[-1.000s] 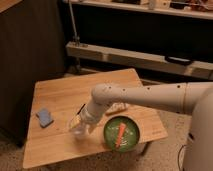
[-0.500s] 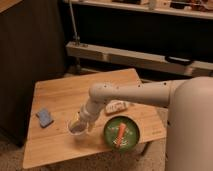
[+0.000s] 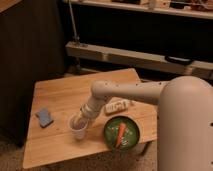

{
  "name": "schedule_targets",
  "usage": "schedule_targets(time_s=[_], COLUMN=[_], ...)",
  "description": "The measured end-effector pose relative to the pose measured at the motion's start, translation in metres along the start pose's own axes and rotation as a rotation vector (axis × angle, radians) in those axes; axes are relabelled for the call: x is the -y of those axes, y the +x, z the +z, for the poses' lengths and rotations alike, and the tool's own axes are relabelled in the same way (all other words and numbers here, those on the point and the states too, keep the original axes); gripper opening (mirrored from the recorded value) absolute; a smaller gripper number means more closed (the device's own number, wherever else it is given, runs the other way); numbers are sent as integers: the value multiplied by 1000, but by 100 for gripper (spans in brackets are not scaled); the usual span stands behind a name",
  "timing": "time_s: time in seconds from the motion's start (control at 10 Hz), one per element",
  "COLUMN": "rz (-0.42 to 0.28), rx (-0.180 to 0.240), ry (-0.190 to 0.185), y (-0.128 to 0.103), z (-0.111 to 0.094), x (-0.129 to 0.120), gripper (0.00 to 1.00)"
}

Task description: Place the ceramic cup in the ceramic bowl

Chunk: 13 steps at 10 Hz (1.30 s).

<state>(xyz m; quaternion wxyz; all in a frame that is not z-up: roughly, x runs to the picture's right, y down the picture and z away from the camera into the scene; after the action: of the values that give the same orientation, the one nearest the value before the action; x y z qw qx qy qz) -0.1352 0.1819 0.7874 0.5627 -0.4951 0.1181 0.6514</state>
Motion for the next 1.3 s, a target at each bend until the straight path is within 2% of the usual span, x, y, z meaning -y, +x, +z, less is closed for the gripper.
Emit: schedule_targets(time_s=[0.2, 0.3, 0.4, 0.6, 0.9, 1.0, 1.1, 1.2, 1.3], rz=[-13, -9, 1, 36, 101, 106, 104, 82, 55], rx=[15, 24, 35, 50, 87, 108, 138, 189, 237], ry=[-27, -42, -56, -48, -13, -12, -9, -1, 6], y=[-16, -24, -34, -56, -90, -99, -111, -127, -140], z=[1, -4, -10, -34, -77, -95, -113, -137, -158], x=[-14, -12, -6, 28, 113, 138, 161, 178, 183], gripper=[8, 1, 0, 0, 0, 0, 0, 0, 0])
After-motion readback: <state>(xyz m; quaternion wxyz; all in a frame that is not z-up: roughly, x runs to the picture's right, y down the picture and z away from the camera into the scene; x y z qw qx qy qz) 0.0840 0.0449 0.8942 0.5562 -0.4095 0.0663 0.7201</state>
